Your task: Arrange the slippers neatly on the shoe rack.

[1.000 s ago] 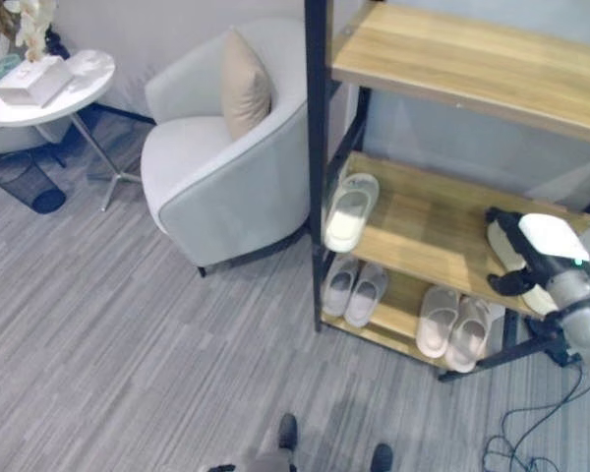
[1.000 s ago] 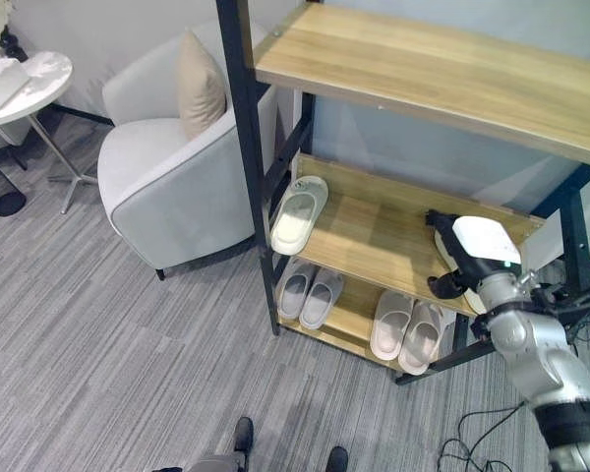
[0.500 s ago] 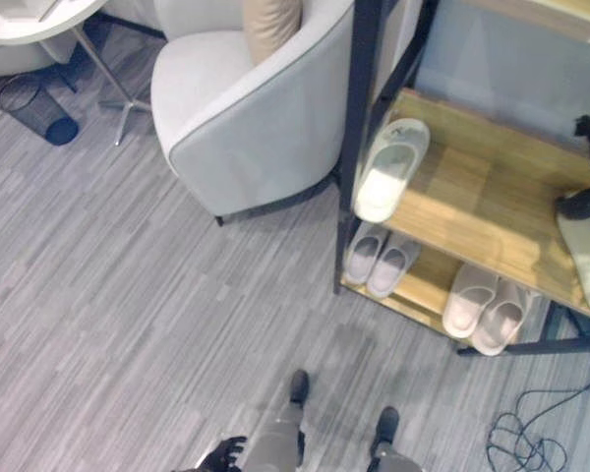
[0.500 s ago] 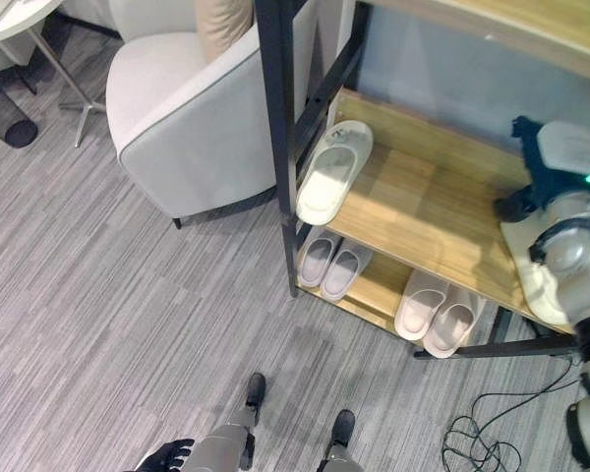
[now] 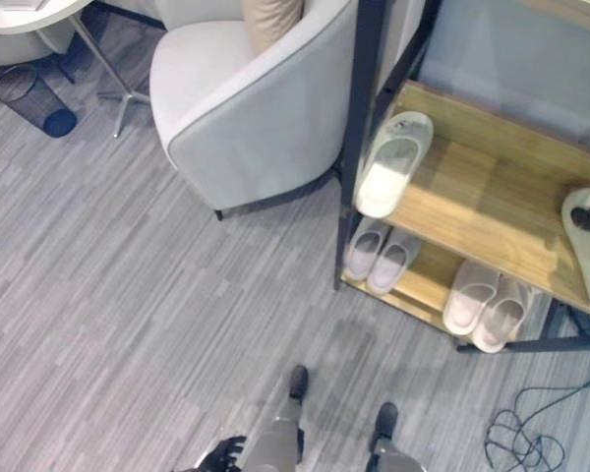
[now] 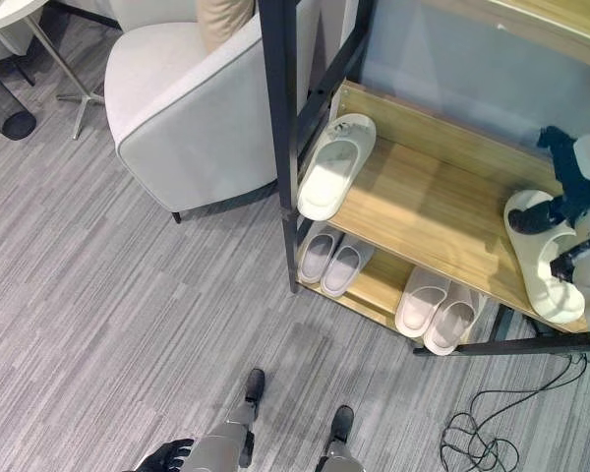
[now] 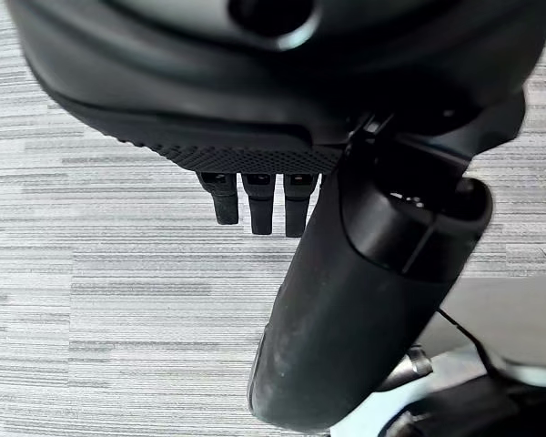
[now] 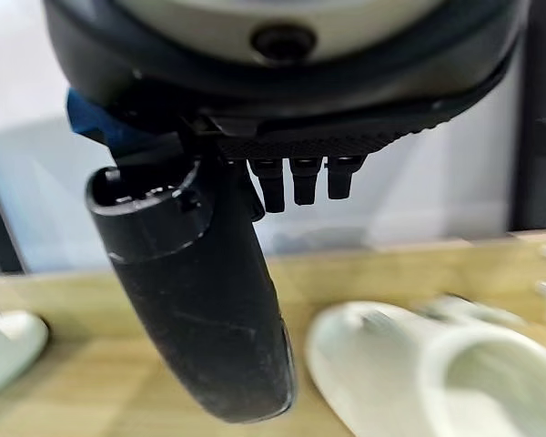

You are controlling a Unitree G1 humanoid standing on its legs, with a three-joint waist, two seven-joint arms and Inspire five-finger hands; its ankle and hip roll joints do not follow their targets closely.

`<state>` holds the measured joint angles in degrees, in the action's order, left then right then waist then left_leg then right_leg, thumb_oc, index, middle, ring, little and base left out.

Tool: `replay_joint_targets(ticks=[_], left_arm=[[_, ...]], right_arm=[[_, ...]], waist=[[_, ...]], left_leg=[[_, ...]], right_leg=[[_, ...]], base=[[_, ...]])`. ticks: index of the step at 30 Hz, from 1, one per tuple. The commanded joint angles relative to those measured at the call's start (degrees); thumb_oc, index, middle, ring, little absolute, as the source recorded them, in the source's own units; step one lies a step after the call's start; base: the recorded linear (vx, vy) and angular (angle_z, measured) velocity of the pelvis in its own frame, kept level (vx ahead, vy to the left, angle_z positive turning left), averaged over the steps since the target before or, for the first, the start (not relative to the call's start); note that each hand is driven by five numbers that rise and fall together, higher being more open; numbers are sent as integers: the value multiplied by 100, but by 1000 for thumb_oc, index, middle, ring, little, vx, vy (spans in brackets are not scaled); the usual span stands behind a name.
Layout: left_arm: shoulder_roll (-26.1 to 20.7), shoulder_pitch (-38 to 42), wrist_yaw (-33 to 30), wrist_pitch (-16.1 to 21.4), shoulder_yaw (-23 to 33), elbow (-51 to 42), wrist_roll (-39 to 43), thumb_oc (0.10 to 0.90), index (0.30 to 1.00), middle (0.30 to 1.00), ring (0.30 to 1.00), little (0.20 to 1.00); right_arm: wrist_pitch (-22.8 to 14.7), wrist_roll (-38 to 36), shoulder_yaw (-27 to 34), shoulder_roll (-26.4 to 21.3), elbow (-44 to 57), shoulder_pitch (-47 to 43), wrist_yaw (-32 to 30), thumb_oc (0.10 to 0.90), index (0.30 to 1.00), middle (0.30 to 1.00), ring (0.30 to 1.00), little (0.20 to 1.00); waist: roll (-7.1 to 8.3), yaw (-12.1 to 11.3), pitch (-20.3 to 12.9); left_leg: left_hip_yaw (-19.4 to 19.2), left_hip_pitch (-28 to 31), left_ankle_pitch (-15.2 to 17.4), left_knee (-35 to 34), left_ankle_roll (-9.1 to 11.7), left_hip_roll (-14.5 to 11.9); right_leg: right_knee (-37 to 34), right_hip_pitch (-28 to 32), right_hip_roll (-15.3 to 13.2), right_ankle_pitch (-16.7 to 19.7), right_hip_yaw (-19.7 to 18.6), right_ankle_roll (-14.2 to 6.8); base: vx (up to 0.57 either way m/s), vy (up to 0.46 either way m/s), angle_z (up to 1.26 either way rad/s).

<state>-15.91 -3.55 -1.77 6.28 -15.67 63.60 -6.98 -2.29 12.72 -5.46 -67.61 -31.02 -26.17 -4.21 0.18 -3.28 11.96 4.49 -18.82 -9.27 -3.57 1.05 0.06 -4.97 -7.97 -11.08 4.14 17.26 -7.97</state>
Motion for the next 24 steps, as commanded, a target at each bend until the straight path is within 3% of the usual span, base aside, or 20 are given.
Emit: replay_joint_targets(ticks=[1, 8, 18, 24], left_arm=[[102, 114, 126, 164, -211, -112, 345, 800, 900, 900, 900, 900], [51, 129, 115, 193, -253, -133, 442, 800, 900, 900, 900, 900], [26, 130, 132, 223, -226, -77, 666, 800, 900, 900, 900, 900], [59, 94, 175, 217, -147, -95, 793, 800, 900, 900, 900, 900]], right_arm=[[-149, -224, 290, -901, 299, -301, -134, 800, 900, 900, 900, 900], [-160, -345, -179, -1041, -26, -923, -144, 800, 900, 900, 900, 900], [-171, -446, -1484, -1336, -567, -2396, -45, 800, 900, 900, 900, 900], [-216, -675, -1518, -1541, -485, -2311, 176, 800, 900, 900, 900, 900]], waist=[[-27, -126, -408], [-50, -144, -346], [-156, -90, -304], [-187, -26, -315]], left_leg=[[-59, 501, 454, -122, 331, -352], [-161, 486, 429, -137, 364, -383], [-276, 425, 408, -143, 416, -380], [-287, 370, 386, -143, 439, -381]], right_leg=[[191, -213, -30, -10, -357, -167], [118, -290, 2, 41, -442, -164], [77, -392, 15, 87, -499, -152], [47, -399, -3, 102, -431, -165]], base=[[9, -47, -22], [8, -30, -12], [10, -18, -3], [6, -12, 1]])
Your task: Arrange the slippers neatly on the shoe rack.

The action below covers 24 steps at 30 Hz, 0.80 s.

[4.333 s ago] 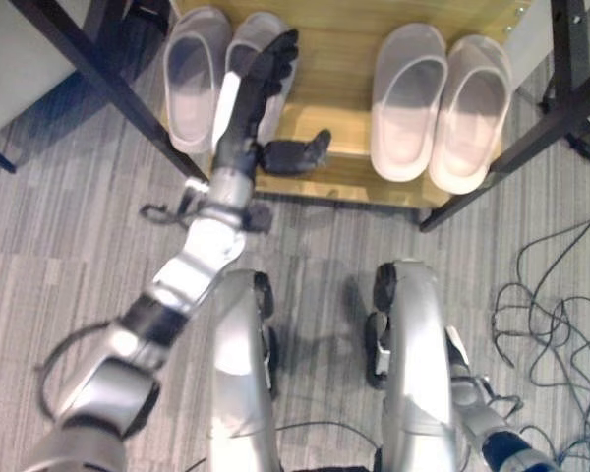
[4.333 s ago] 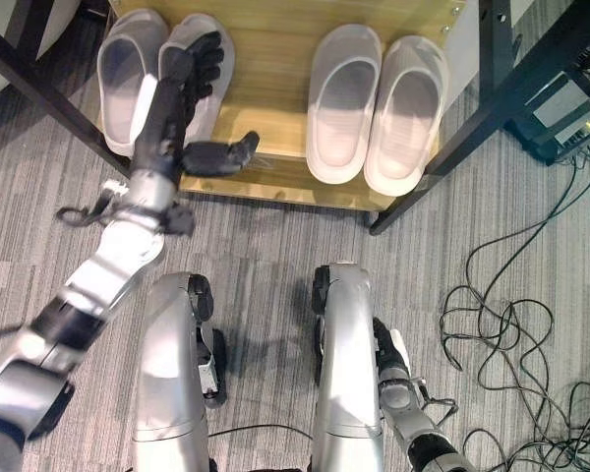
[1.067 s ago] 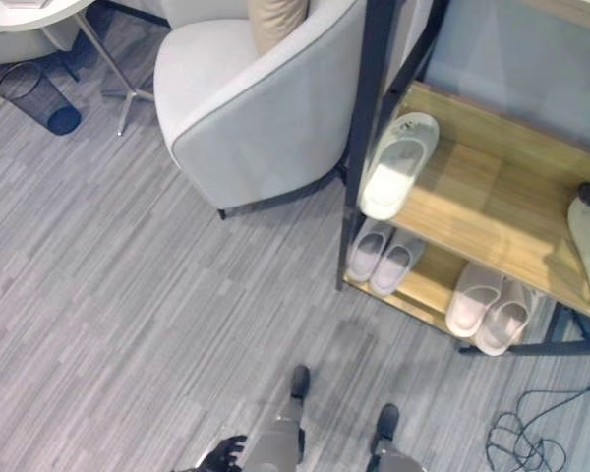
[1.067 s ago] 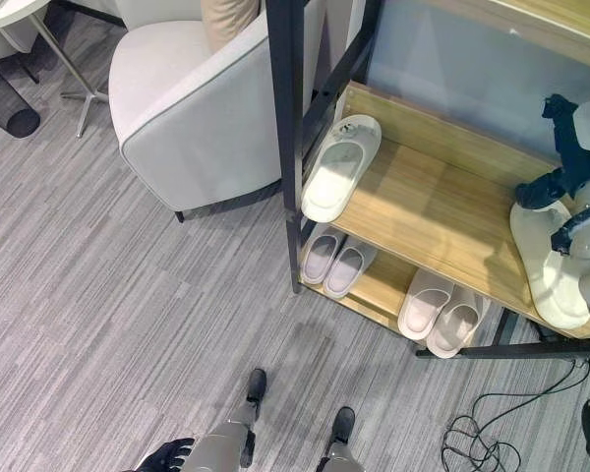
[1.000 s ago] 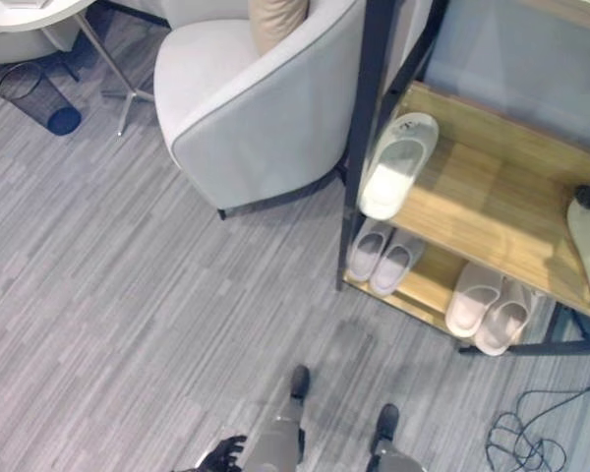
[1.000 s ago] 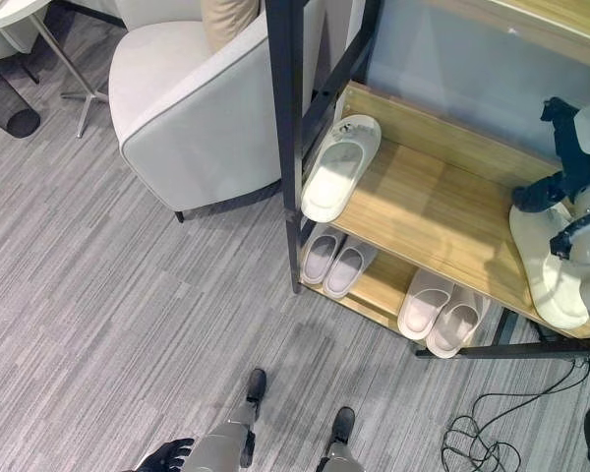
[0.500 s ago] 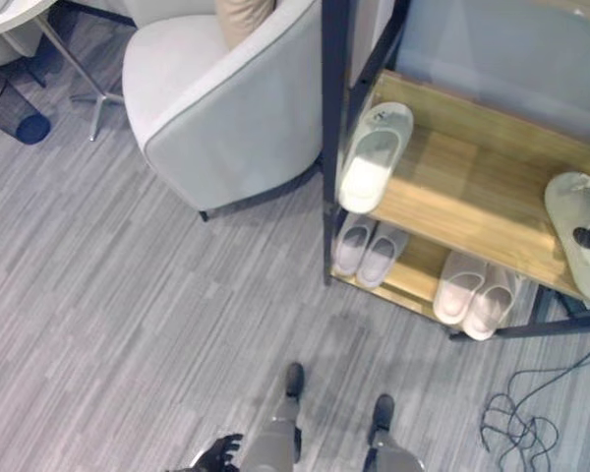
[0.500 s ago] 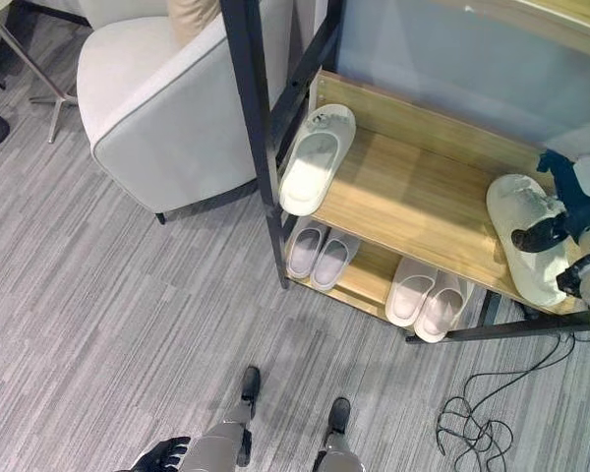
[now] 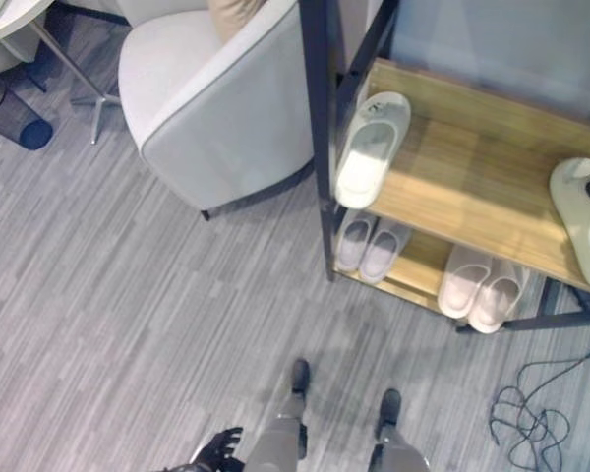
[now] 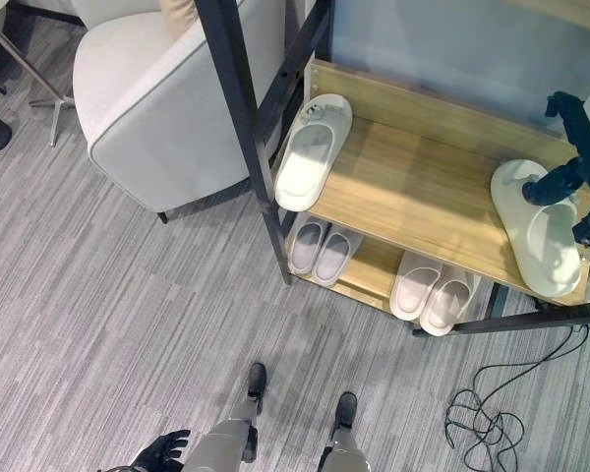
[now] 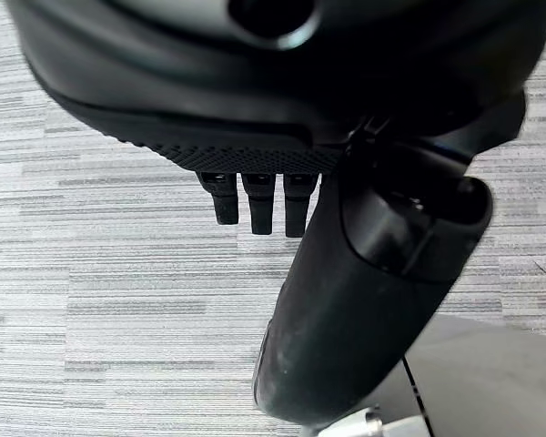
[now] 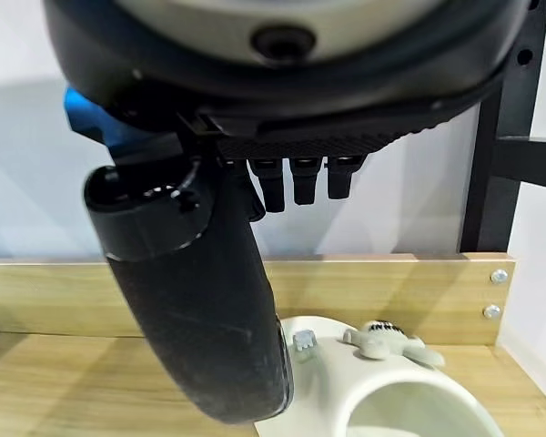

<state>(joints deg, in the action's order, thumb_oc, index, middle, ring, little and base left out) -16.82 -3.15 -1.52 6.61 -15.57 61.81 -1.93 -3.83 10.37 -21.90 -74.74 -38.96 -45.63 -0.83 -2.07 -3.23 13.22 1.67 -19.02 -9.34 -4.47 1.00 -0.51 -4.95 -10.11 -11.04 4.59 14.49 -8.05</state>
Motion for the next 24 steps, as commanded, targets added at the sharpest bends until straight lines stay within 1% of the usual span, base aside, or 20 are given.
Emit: replay_joint_targets(ticks=[1, 4, 5, 10, 13, 14, 16, 21, 24], left_arm=[[161, 38, 177, 168, -111, 109, 320, 800, 900, 900, 900, 900], [165, 37, 207, 159, -28, 156, 358, 800, 900, 900, 900, 900], [161, 25, 236, 147, 46, 196, 410, 800, 900, 900, 900, 900], [165, 4, 298, 127, 183, 313, 474, 800, 900, 900, 900, 900], [180, 28, 279, 132, 183, 359, 458, 800, 900, 900, 900, 900], [181, 29, 278, 129, 217, 375, 461, 800, 900, 900, 900, 900], [157, 20, 262, 132, 235, 374, 419, 800, 900, 900, 900, 900], [133, 28, 205, 140, 259, 463, 272, 800, 900, 900, 900, 900], [115, 25, 190, 149, 282, 475, 261, 800, 900, 900, 900, 900]], right_arm=[[-90, -567, 326, -871, 389, -104, -68, 800, 900, 900, 900, 900], [-96, -648, 541, -928, 489, 216, 64, 800, 900, 900, 900, 900], [-118, -736, 767, -952, 594, 541, 193, 800, 900, 900, 900, 900], [-141, -907, 1152, -1059, 769, 1043, 399, 800, 900, 900, 900, 900], [-195, -957, 1287, -1002, 778, 1099, 272, 800, 900, 900, 900, 900], [-220, -1030, 1491, -938, 850, 1260, 240, 800, 900, 900, 900, 900], [-225, -957, 1672, -919, 887, 1374, 160, 800, 900, 900, 900, 900], [-256, -788, 1930, -753, 883, 1501, -94, 800, 900, 900, 900, 900], [-252, -712, 1990, -726, 856, 1551, -143, 800, 900, 900, 900, 900]], waist=[[43, -14, -455], [49, 13, -467], [67, 29, -478], [98, 59, -504], [110, 59, -512], [112, 80, -523], [113, 75, -545], [123, 61, -586], [123, 49, -592]], left_leg=[[0, 412, 405, -53, 442, -325], [-8, 441, 421, -53, 444, -335], [1, 474, 431, -53, 449, -345], [-40, 534, 441, -53, 478, -388], [-51, 569, 442, -53, 486, -402], [-63, 604, 453, -53, 495, -413], [-72, 654, 476, -53, 492, -432], [-91, 744, 498, -53, 510, -479], [-99, 766, 500, -53, 520, -496]], right_leg=[[51, -155, -6, 51, -138, -154], [52, -119, -3, 29, -123, -149], [53, -88, 1, 17, -111, -145], [48, -33, 25, -28, -92, -134], [44, -9, 27, -32, -87, -137], [44, 21, 42, -48, -91, -133], [48, 64, 52, -61, -88, -129], [50, 132, 79, -95, -93, -114], [46, 159, 98, -123, -89, -106]], base=[[19, -39, 0], [15, -24, 1], [21, -38, 1], [8, -31, 1], [8, -27, -1], [17, -41, -7], [27, -42, -2], [13, -34, 1], [8, -38, 0]])
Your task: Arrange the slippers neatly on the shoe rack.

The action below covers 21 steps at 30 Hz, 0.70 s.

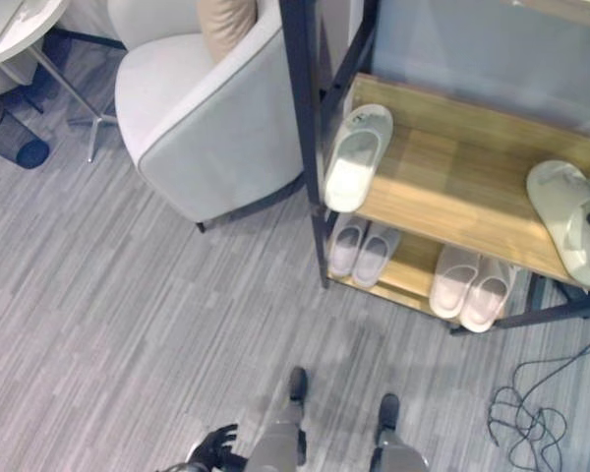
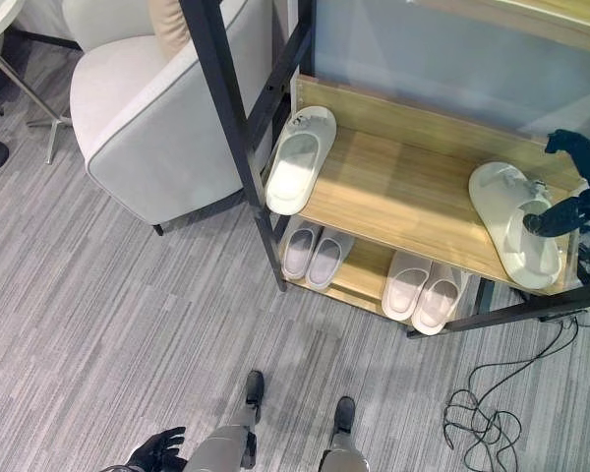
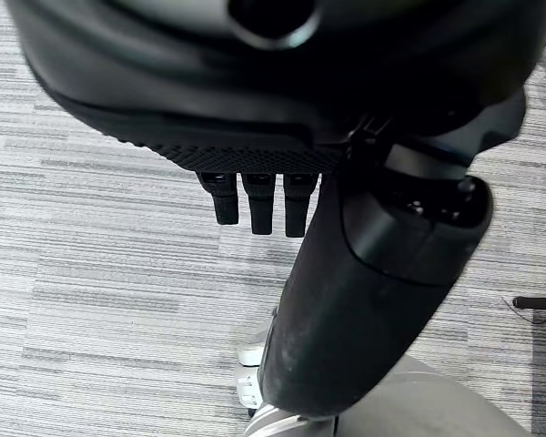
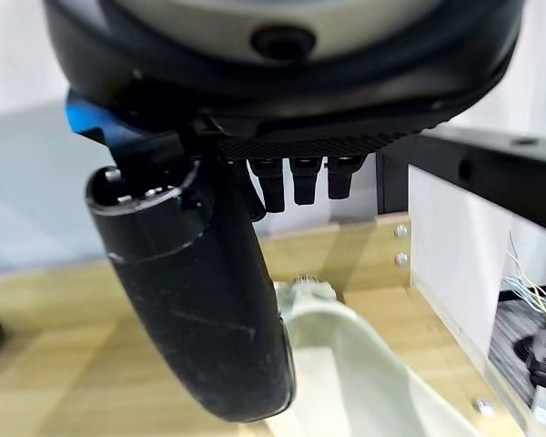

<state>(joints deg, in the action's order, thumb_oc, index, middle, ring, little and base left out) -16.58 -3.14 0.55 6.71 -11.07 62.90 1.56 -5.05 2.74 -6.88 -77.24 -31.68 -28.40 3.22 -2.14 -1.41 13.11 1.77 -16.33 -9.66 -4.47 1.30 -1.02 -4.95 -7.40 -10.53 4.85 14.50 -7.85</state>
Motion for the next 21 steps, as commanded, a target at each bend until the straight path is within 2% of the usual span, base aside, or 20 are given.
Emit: replay_joint_targets(ticks=[1, 6, 11, 19, 21], left_arm=[[81, 12, -9, 135, -155, 389, -89, 800, 900, 900, 900, 900], [88, -37, 38, 118, -60, 444, 63, 800, 900, 900, 900, 900], [122, -37, 77, 75, 213, 651, 381, 800, 900, 900, 900, 900], [116, -14, 122, 31, 712, 747, 986, 800, 900, 900, 900, 900], [103, 12, 100, 18, 889, 761, 1271, 800, 900, 900, 900, 900]], right_arm=[[-116, 101, 442, -483, 81, -211, -545, 800, 900, 900, 900, 900], [-78, 277, 139, -578, 77, -344, -401, 800, 900, 900, 900, 900], [-24, 446, -412, -749, 73, -675, -183, 800, 900, 900, 900, 900], [68, 677, -530, -912, 91, -607, -10, 800, 900, 900, 900, 900], [109, 860, -748, -1023, 67, -732, 59, 800, 900, 900, 900, 900]], waist=[[130, -138, -582], [137, -151, -584], [176, -157, -579], [222, -161, -575], [257, -199, -551]], left_leg=[[-118, 510, 538, -53, 496, -454], [-109, 509, 523, -53, 510, -482], [-114, 472, 504, -53, 510, -487], [-80, 402, 492, -53, 511, -475], [-75, 349, 466, -53, 512, -466]], right_leg=[[45, -109, 59, -160, -86, -120], [47, -104, 72, -166, -84, -110], [42, -147, 76, -152, -71, -107], [53, -191, 65, -145, -35, -106], [56, -251, 46, -118, -26, -117]], base=[[9, -42, -1], [2, -8, 0], [0, 0, 0], [7, -3, 1], [0, 0, 0]])
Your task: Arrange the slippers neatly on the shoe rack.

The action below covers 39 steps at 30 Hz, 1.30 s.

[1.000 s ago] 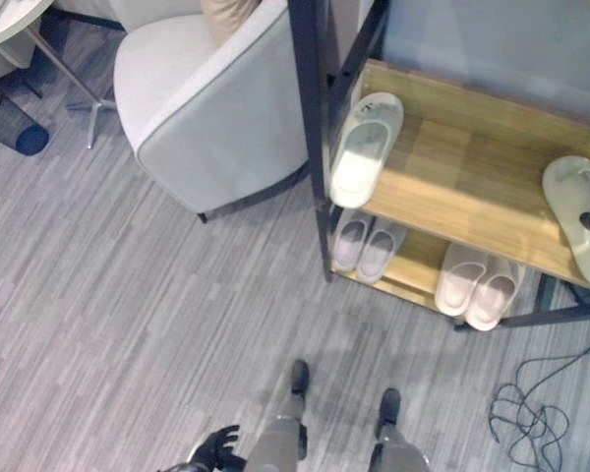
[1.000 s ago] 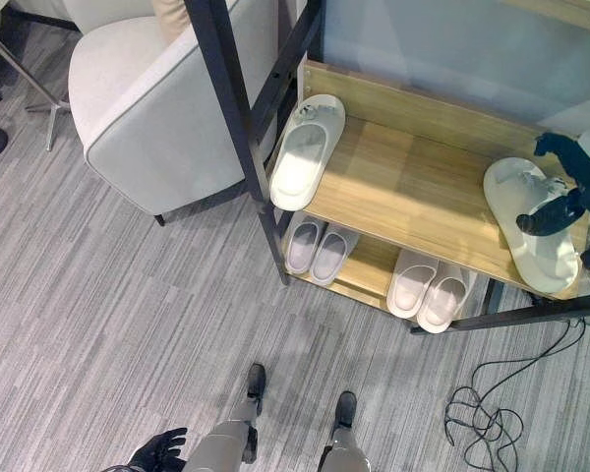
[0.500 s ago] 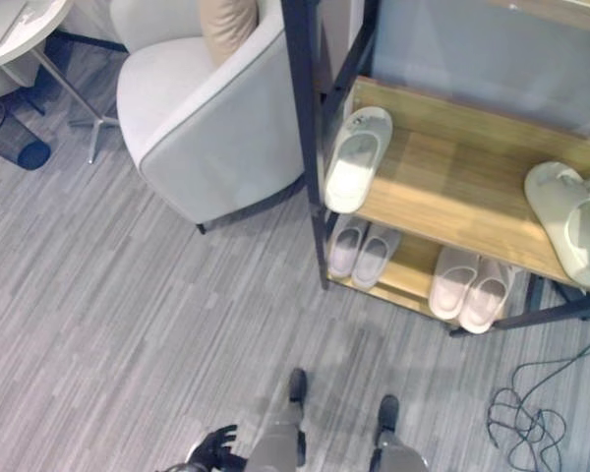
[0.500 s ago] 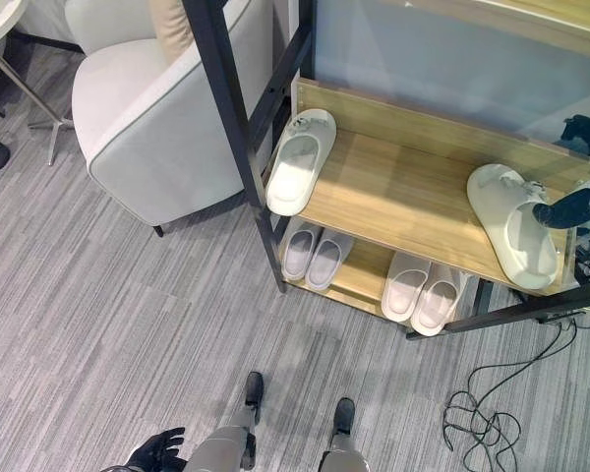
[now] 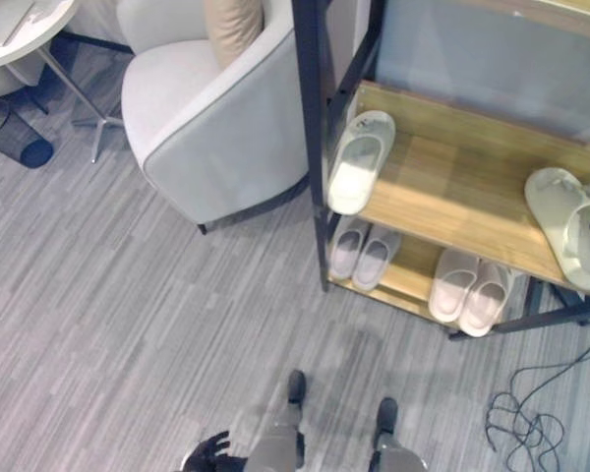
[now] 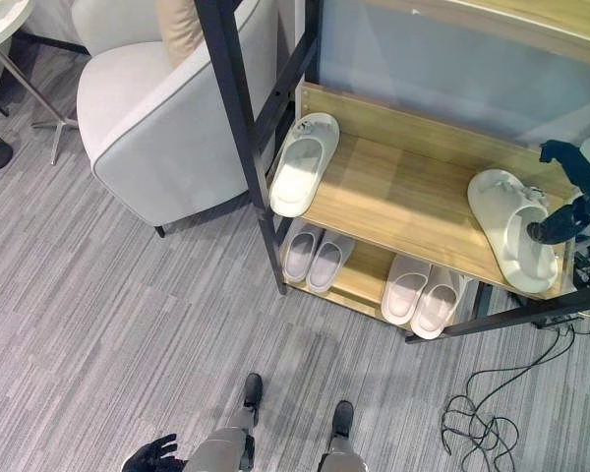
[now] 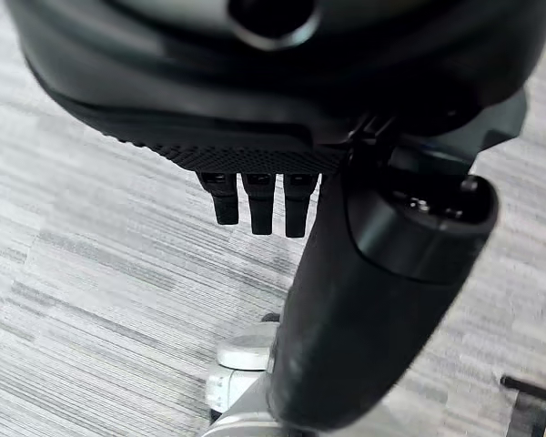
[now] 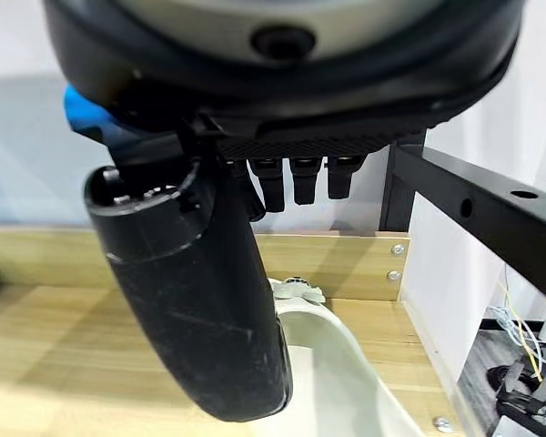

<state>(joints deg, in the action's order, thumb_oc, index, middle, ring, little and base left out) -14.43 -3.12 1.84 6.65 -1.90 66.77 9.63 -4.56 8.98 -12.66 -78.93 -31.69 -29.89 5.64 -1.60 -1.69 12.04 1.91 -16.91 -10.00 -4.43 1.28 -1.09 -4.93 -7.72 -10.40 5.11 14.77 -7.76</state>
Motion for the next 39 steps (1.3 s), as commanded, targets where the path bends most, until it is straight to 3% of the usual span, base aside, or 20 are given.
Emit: replay_joint_targets(ticks=[1, 10, 15, 19, 23, 28, 35, 39], left_arm=[[-107, 15, -35, 18, 4, 387, 525, 800, 900, 900, 900, 900], [-101, 64, -38, 4, 382, 371, 1361, 800, 900, 900, 900, 900], [-115, 109, -103, 46, 449, 432, 1441, 800, 900, 900, 900, 900], [-127, 134, -98, 21, 531, 500, 1499, 800, 900, 900, 900, 900], [-146, 141, -84, 19, 545, 529, 1490, 800, 900, 900, 900, 900], [-157, 130, -81, 37, 613, 559, 1560, 800, 900, 900, 900, 900], [-233, 141, 45, -31, 956, 578, 1829, 800, 900, 900, 900, 900], [-168, 114, 12, -29, 1050, 523, 1888, 800, 900, 900, 900, 900]], right_arm=[[71, 277, -231, -872, 71, -624, -161, 800, 900, 900, 900, 900], [149, 693, -1539, -999, 75, -2021, -143, 800, 900, 900, 900, 900], [112, 778, -2263, -923, -7, -2844, -293, 800, 900, 900, 900, 900], [125, 764, -2491, -921, -65, -2971, -176, 800, 900, 900, 900, 900], [126, 729, -2444, -963, -137, -2915, -177, 800, 900, 900, 900, 900], [36, 244, -1899, -917, -109, -2553, -259, 800, 900, 900, 900, 900], [-26, 301, -1713, -1282, 375, -1706, 335, 800, 900, 900, 900, 900], [-92, 90, -422, -1052, 509, -297, 269, 800, 900, 900, 900, 900]], waist=[[211, -178, -444], [238, -250, -466], [245, -283, -464], [255, -293, -455], [267, -286, -456], [311, -278, -459], [433, -192, -458], [528, -89, -491]], left_leg=[[-83, 389, 500, -57, 513, -453], [-69, 261, 484, -57, 501, -406], [-39, 154, 466, -57, 499, -388], [-36, 50, 436, -57, 506, -385], [-30, 31, 438, -57, 509, -391], [-31, 62, 456, -57, 489, -374], [-30, 154, 496, -57, 489, -390], [21, 304, 503, -57, 524, -501]], right_leg=[[55, -231, 29, -138, -53, -127], [58, -331, -13, -106, -40, -133], [67, -423, -26, -89, -37, -135], [76, -495, -35, -83, -24, -133], [81, -501, -48, -83, 2, -135], [71, -468, -57, -70, -4, -150], [102, -370, -67, -135, 37, -143], [257, -278, 12, -299, 22, -79]], base=[[0, 0, 0], [0, 0, 0], [-1, 5, 1], [-2, 3, 3], [9, 3, 9], [0, 0, 0], [1, -6, 0], [8, -94, 3]])
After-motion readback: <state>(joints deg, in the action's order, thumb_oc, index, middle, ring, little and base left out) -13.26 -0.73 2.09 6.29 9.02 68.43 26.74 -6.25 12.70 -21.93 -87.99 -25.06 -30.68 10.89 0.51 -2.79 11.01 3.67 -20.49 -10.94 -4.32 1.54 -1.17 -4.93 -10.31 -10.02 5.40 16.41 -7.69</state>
